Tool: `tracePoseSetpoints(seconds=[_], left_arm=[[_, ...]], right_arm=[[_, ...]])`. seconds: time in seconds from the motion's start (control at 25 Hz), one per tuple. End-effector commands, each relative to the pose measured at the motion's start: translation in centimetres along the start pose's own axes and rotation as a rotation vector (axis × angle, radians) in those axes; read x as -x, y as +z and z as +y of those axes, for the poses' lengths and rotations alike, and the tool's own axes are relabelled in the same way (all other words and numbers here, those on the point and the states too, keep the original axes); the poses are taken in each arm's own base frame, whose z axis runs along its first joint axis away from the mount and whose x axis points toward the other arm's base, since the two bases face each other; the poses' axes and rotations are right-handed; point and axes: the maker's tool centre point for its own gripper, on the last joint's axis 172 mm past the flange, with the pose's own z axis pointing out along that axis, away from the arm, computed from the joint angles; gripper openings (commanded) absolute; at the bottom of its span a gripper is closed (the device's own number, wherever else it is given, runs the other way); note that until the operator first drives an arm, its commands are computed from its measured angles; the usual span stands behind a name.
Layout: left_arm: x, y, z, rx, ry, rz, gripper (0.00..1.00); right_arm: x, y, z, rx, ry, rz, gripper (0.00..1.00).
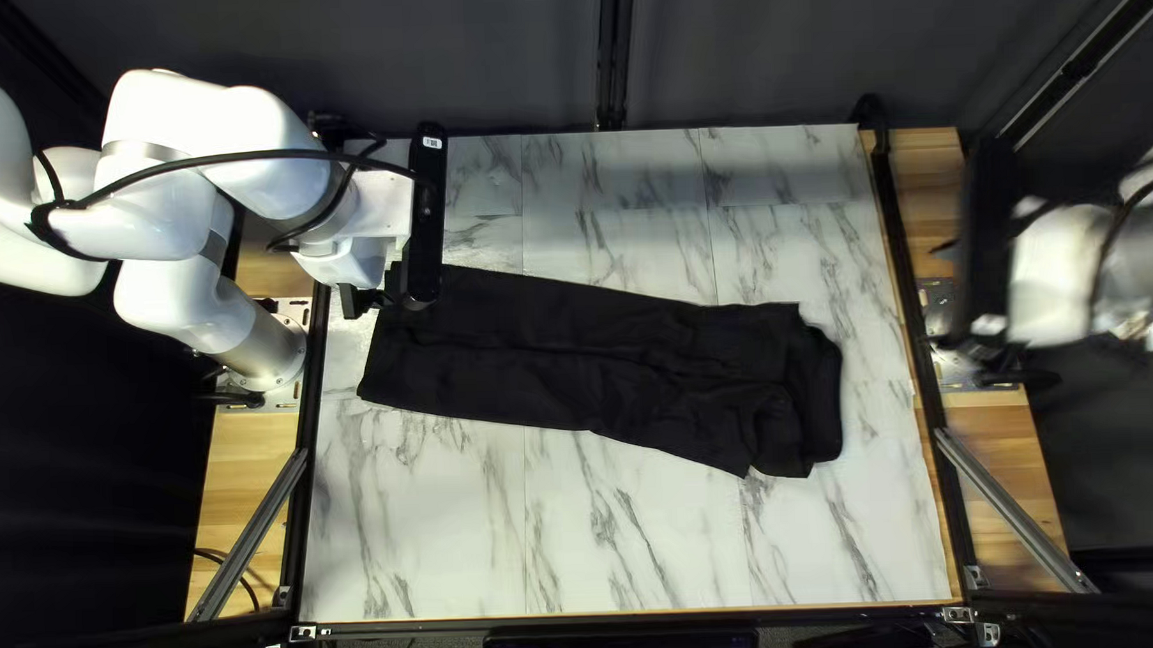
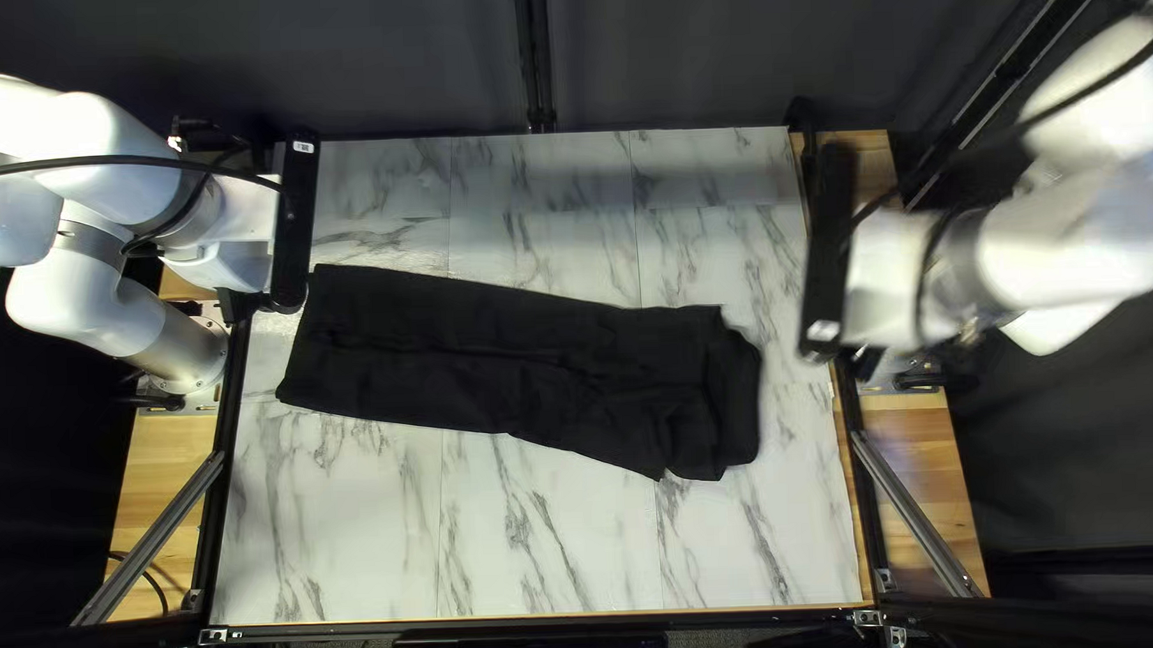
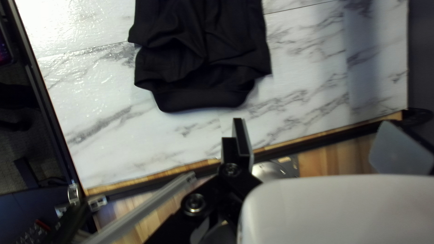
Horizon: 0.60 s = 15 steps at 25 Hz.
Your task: Fold t-shirt
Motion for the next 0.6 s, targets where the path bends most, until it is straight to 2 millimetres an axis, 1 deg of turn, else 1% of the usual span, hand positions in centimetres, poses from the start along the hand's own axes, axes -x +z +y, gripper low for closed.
tracePoseSetpoints(seconds=[0.04,0.56,0.6], left_arm=[[0.00,0.00,0.00,0.000,0.000,0.000,1.00],[0.00,0.00,0.00,0.000,0.000,0.000,1.00],[0.17,0.09,0.23,0.012,-0.005,0.000,1.00]], right_arm=[[0.07,-0.04,0.08,0.001,0.001,-0.002,1.00],[0.07,-0.04,0.08,0.001,0.001,-0.002,1.00],[0.07,-0.04,0.08,0.001,0.001,-0.002,1.00]])
